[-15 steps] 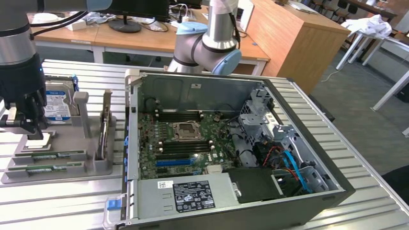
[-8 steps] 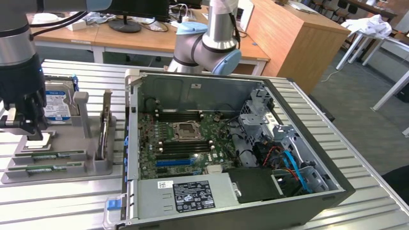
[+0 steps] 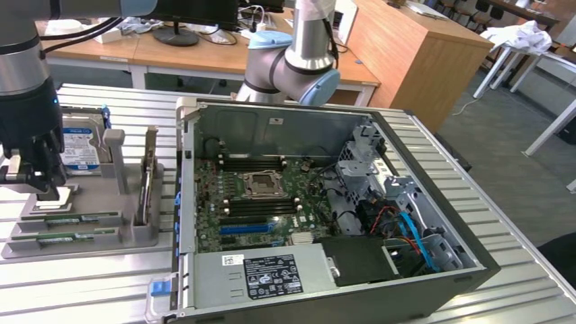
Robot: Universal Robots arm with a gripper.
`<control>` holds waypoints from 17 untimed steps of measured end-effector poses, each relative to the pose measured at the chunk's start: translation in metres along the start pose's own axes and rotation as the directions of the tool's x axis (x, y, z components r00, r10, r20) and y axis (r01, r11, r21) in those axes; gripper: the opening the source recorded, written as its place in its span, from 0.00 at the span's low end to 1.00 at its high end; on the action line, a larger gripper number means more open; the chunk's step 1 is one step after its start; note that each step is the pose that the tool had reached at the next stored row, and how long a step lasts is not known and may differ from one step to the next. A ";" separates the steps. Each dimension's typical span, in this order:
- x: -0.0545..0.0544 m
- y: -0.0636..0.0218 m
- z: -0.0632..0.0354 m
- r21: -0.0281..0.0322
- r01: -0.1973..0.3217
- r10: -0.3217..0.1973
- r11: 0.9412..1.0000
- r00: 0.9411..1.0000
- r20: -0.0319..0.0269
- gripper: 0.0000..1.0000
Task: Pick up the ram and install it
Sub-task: 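Pick up the ram and move it above insertion slot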
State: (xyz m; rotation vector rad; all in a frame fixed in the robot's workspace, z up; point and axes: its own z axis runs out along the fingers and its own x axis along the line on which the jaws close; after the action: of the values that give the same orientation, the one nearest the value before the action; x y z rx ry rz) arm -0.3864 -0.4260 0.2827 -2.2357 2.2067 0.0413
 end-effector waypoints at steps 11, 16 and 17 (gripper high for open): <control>0.000 -0.0002 0.0075 0.000 0.000 0.000 1.000 1.000 0.000 0.35; 0.000 -0.0002 0.0141 0.000 0.000 0.000 1.000 1.000 0.001 0.35; 0.000 -0.0003 0.0154 0.000 0.000 0.000 1.000 1.000 0.000 0.35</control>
State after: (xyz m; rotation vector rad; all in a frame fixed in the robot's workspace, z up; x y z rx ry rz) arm -0.3864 -0.4260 0.2673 -2.2355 2.2062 0.0417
